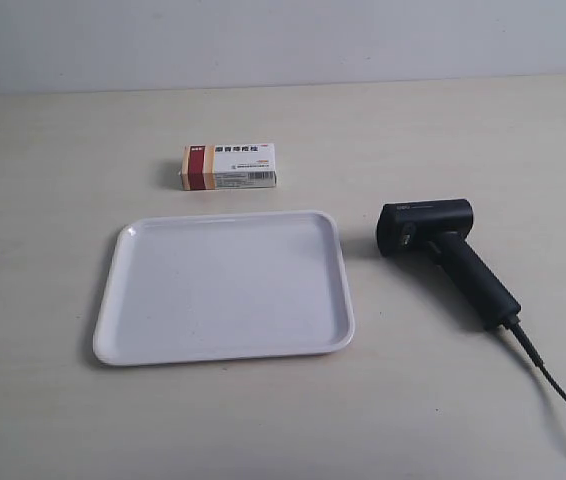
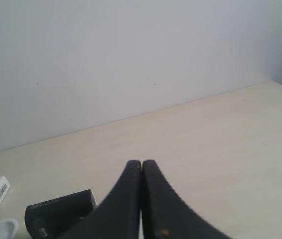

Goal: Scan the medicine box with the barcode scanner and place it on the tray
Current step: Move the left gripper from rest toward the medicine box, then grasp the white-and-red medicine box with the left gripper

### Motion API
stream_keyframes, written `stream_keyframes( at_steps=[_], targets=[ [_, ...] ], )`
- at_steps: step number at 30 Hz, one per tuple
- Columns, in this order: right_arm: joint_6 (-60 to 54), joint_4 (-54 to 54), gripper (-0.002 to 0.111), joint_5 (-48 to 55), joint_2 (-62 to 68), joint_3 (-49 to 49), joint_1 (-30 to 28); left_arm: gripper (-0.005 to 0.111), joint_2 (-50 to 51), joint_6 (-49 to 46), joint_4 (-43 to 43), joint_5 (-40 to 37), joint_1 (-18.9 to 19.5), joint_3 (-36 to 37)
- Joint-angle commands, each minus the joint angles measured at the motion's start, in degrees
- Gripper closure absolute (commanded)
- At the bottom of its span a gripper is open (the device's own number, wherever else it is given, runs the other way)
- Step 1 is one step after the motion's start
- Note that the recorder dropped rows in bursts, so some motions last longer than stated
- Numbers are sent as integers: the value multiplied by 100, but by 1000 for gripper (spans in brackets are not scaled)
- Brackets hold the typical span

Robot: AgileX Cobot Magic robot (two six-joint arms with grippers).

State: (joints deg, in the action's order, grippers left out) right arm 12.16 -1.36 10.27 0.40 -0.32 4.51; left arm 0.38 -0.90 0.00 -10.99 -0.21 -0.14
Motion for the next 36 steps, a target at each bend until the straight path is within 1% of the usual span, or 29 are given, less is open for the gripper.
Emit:
stream_keyframes(
  at_steps=[1,3,7,9,12,14,16,17,18,19,20,21,23,24,26,28,29,30,32,33,34,36],
  targets=[
    [-17,-173,108,-22,-40,32,-45,105,-38,943,-1367,1507,21,14],
    [11,-173,108,-182,-40,32,-45,105,-38,1514,-1651,2088,21,14],
    [710,-607,108,-358,-40,32,-45,107,-38,1496,-1323,3512,21,-11],
    [905,-752,108,-649,-40,32,-45,107,254,1263,-1183,3834,21,-196],
    [831,-755,108,-1103,-40,32,-45,107,1227,802,-1151,3852,21,-671],
    [696,-701,108,-1100,-40,-34,-45,107,2119,789,-1006,3852,21,-994],
    [510,-701,108,-928,-40,-288,-45,107,3255,994,-529,3816,22,-1414],
    [447,-701,108,-860,-34,-389,-45,107,3851,1173,-192,3748,22,-1616],
    [406,-701,108,-808,78,-500,-45,107,4458,1488,349,3615,22,-1900],
    [350,-701,108,-762,224,-599,-45,107,5075,1938,1096,3464,11,-2211],
    [296,-701,108,-688,395,-691,-45,107,5557,2544,2008,3339,11,-2549],
    [235,-701,108,-649,595,-762,-45,107,6154,3353,3016,3234,-9,-2885],
    [221,-701,108,-673,1048,-821,-45,107,7274,5089,5242,3287,-90,-3587],
    [221,-701,108,-724,1238,-821,-45,107,7686,5847,6203,3455,-119,-3878],
    [196,-701,108,-832,1711,-821,-45,107,8623,7567,8487,4325,-159,-4685],
    [196,-701,108,-960,2123,-821,-45,107,9443,8633,9955,5295,-195,-5509],
    [196,-701,108,-1027,2337,-821,-45,107,9801,8832,9995,5673,-249,-5895],
    [196,-701,108,-1133,2538,-821,-45,107,10123,8796,9995,5907,-309,-6201],
    [196,-701,108,-1292,2902,-821,-45,105,10606,8341,9995,6008,-497,-6687],
    [196,-701,108,-1338,3027,-821,-45,101,10838,8079,9995,5933,-622,-6887],
    [196,-701,108,-1368,3173,-821,-45,95,11011,7886,9995,5844,-761,-7042],
    [196,-701,108,-1469,3391,-821,-45,75,11386,7747,9995,5462,-1042,-7409]
  ],
)
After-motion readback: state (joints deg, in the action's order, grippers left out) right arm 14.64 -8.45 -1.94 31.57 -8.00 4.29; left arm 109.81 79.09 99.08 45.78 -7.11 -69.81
